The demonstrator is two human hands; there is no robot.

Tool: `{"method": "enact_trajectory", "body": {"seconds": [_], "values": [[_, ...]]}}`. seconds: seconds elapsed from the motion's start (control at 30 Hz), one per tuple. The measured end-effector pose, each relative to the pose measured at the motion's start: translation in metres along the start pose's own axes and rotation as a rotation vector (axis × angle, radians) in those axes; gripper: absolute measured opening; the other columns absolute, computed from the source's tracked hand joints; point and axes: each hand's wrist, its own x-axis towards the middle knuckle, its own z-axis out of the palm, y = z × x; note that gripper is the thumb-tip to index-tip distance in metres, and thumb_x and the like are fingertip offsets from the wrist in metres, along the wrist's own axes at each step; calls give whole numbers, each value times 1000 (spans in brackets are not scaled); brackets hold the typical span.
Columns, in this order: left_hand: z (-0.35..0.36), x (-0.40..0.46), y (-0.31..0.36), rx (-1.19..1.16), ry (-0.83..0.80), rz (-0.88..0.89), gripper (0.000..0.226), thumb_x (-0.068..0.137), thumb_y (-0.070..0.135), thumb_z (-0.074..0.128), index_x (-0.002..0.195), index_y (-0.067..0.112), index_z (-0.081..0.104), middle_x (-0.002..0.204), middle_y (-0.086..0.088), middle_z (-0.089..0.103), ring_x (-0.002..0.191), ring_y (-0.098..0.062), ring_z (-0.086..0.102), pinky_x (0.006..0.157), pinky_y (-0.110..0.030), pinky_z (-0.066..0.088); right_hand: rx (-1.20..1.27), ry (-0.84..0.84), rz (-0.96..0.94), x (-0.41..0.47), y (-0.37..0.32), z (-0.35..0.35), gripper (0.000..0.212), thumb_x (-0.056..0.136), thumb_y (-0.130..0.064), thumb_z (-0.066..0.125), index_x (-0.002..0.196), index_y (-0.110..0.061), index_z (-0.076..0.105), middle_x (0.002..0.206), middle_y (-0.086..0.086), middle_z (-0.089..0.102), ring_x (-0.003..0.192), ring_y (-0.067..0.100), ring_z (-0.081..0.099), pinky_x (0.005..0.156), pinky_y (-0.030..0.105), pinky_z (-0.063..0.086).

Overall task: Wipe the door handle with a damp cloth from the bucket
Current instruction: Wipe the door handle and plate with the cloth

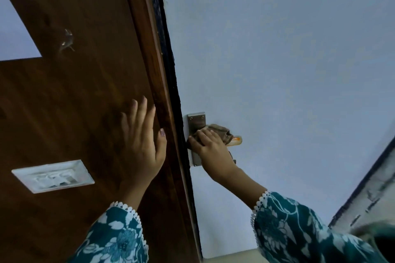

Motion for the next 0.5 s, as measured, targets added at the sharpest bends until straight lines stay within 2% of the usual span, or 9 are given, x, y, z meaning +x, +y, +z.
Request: {"method": "enact_trajectory", "body": {"seconds": [0.03, 0.1, 0.17, 0.27, 0.33, 0.43, 0.5], "values": [[0, 1, -2, -3, -6, 4, 47, 94, 15, 47, 137, -1, 41, 150, -16, 32, 146, -23, 18, 116, -55, 18, -27, -49, -8, 0, 1, 4, 48, 73, -11, 73, 119, -4, 62, 114, 26, 63, 112, 42, 58, 97, 53, 46], [1, 4, -4, -12, -8, 14, 47, 94, 14, 46, 138, -2, 40, 150, -16, 31, 145, -25, 19, 116, -56, 17, -43, -58, -21, 1, 3, 7, 57, 67, -26, 81, 117, -4, 64, 114, 25, 65, 111, 40, 61, 98, 51, 47], [4, 5, -4, -8, -8, 26, 47, 94, 15, 46, 138, -1, 40, 150, -15, 30, 145, -25, 19, 116, -57, 15, -43, -2, -36, 4, 4, 6, 49, 68, -20, 81, 113, -5, 67, 109, 21, 68, 106, 36, 64, 95, 46, 50], [10, 8, -2, 20, -10, 33, 50, 95, 19, 44, 141, 1, 35, 152, -14, 27, 145, -23, 15, 116, -58, 8, 16, 100, -49, 7, 0, 1, 29, 76, -3, 62, 104, -5, 70, 99, 15, 71, 97, 32, 67, 87, 41, 54], [17, 11, -4, 81, -15, 21, 55, 96, 25, 41, 144, 2, 29, 153, -13, 21, 146, -23, 11, 114, -58, 1, 79, 143, -48, 9, 1, -7, 33, 78, -8, 45, 95, -8, 73, 91, 10, 73, 86, 28, 69, 77, 34, 56], [29, 13, -13, 212, -27, 12, 59, 99, 34, 32, 149, 5, 18, 155, -10, 15, 147, -23, 5, 114, -54, -10, 117, 157, 35, 3, 15, -19, 40, 68, -1, 45, 92, -12, 75, 84, 8, 75, 74, 26, 71, 60, 27, 53], [36, 10, -20, 291, -23, 32, 59, 101, 38, 26, 150, 7, 12, 155, -10, 15, 148, -21, -1, 113, -55, -12, 110, 136, 122, -1, 32, -23, 46, 61, 2, 46, 93, -13, 75, 84, 8, 76, 74, 26, 71, 58, 29, 53]]}}
